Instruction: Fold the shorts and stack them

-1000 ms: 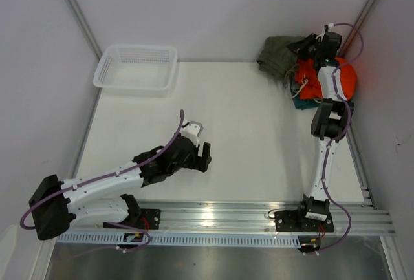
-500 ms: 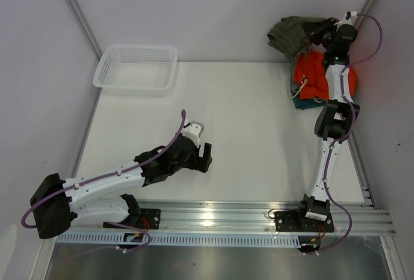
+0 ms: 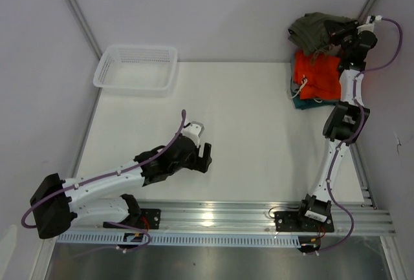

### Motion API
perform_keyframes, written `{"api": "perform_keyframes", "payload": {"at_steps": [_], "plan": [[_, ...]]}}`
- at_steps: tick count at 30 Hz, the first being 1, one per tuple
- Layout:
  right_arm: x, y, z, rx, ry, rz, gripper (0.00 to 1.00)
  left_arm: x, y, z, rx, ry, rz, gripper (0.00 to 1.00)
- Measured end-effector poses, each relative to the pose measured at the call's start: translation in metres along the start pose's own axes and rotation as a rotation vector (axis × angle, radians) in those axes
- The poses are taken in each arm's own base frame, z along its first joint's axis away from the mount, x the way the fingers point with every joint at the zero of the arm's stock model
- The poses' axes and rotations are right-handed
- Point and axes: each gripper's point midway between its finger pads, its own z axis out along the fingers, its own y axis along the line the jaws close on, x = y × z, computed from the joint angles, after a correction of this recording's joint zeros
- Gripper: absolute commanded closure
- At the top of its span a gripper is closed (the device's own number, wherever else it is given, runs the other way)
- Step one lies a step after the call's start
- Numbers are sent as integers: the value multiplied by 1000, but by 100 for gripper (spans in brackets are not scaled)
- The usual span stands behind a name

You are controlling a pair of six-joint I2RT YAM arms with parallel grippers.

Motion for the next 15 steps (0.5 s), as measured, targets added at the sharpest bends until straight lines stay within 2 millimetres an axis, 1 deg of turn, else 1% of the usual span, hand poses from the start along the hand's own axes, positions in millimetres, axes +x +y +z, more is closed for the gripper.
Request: {"api": "perform_keyframes", "payload": {"at_steps": [3, 4, 8, 12, 15], "plan": [[2, 1, -1, -17, -2, -3, 100, -3, -1, 0, 2, -3, -1, 11], [4, -3, -2, -11, -1, 3, 100, -3, -2, 0, 3, -4, -1, 11], [19, -27, -13, 57, 5, 53, 100, -3, -2, 1, 2, 0, 0, 11], [29, -53, -29, 162, -18, 76, 100, -3, -3, 1, 3, 0, 0, 11], [29, -56, -38, 189, -44, 63, 100, -4, -3, 0, 6, -4, -2, 11]]}}
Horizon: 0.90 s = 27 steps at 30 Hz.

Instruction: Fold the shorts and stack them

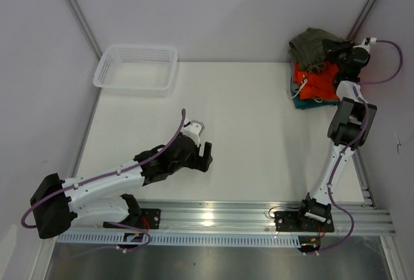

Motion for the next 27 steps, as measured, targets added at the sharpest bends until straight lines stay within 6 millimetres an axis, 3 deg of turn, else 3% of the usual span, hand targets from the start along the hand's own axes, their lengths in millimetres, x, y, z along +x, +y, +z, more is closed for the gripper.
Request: {"api": "perform_keyframes", "payload": {"at_steps": [15, 22, 27], "plan": [[-32, -11, -43, 109, -280, 7, 100, -4, -1, -4, 8, -16, -5, 11], [-32, -21, -69, 142, -357, 31, 100, -5, -1, -4, 9, -17, -6, 11], [-23, -41, -92, 211, -392, 96, 100, -6, -1, -6, 13, -24, -7, 12]]}}
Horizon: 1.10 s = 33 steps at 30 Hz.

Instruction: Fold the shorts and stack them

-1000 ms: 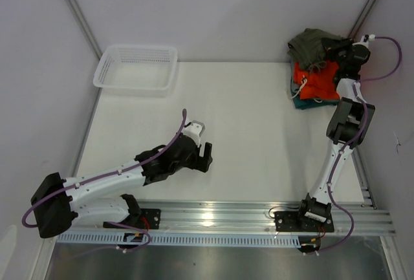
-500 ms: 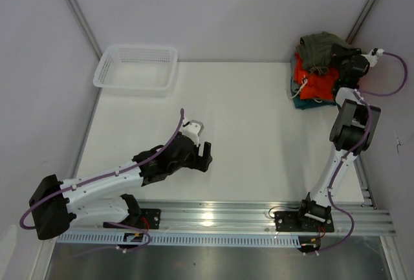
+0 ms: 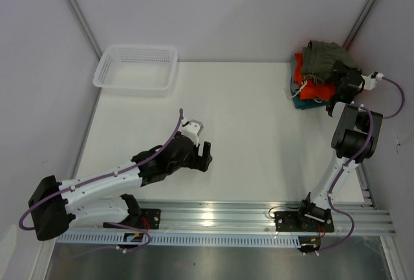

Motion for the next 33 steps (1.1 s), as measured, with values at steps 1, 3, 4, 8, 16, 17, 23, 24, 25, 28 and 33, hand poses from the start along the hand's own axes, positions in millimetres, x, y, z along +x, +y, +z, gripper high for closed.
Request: {"api": "perform_keyframes", "payload": {"at_steps": [1, 3, 4, 8, 16, 17, 23, 24, 25, 28, 33], "plan": [[0, -6, -3, 21, -8, 12, 95, 0, 0, 0, 1, -1, 0, 11], [-1, -18, -7, 69, -19, 36, 93, -1, 0, -1, 2, -4, -2, 11], [-1, -21, -8, 83, -20, 44, 93, -1, 0, -1, 3, -5, -2, 11], [0, -31, -9, 129, -24, 81, 89, -4, -1, -3, 8, -14, -5, 11], [4, -53, 1, 158, 3, 141, 66, -6, -1, -6, 13, -25, -8, 11], [6, -59, 4, 159, 14, 145, 67, -6, -1, -6, 13, -25, -8, 11], [14, -82, 20, 158, 64, 154, 69, -6, -1, -6, 12, -25, -8, 12], [15, -82, 23, 153, 69, 152, 69, -6, -1, -6, 12, -25, -8, 12], [15, -81, 27, 144, 72, 149, 69, -6, -1, -6, 12, -24, -8, 11], [15, -77, 34, 143, 83, 142, 67, -6, -1, -6, 11, -24, -8, 11], [20, -74, 44, 184, 111, 127, 51, -6, -1, -6, 10, -21, -7, 12]]}}
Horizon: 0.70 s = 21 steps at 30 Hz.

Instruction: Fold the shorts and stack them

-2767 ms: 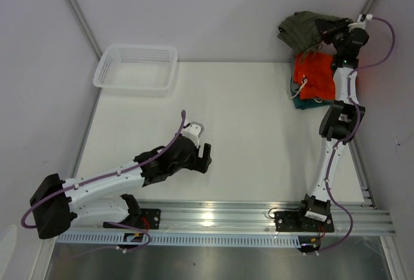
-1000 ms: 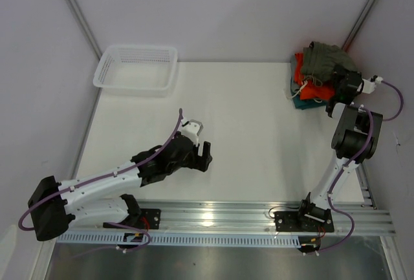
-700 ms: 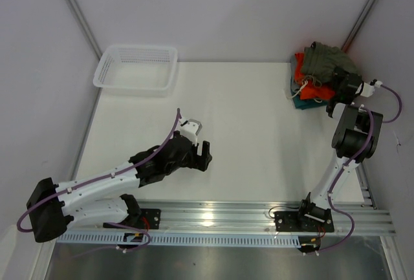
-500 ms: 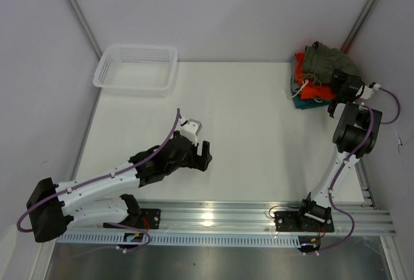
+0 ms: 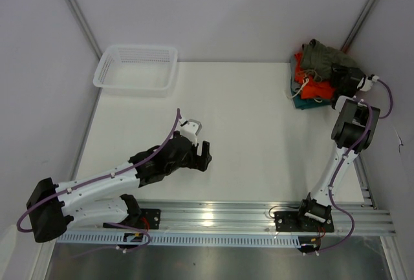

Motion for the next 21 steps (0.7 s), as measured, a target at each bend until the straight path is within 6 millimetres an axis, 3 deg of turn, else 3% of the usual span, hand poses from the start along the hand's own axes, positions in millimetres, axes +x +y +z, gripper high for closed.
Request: {"api": "perform_keyframes", "payload": {"at_steps": [2, 5, 6, 11, 14, 21], "plan": [[2, -5, 0, 20, 6, -9, 51, 0, 0, 0, 0, 0, 0, 12], [4, -13, -3, 52, 13, -16, 41, -1, 0, -1, 2, -4, -2, 12], [5, -16, -6, 61, 19, -17, 34, -2, 0, -2, 4, -8, -3, 12], [9, -19, -12, 86, 39, -23, 24, -6, -1, -6, 13, -26, -9, 12], [10, -18, -14, 97, 49, -26, 2, -6, 0, -8, 15, -30, -10, 12], [2, -12, -28, 195, 48, -73, 0, -3, 2, -10, 12, -24, -9, 12]]}}
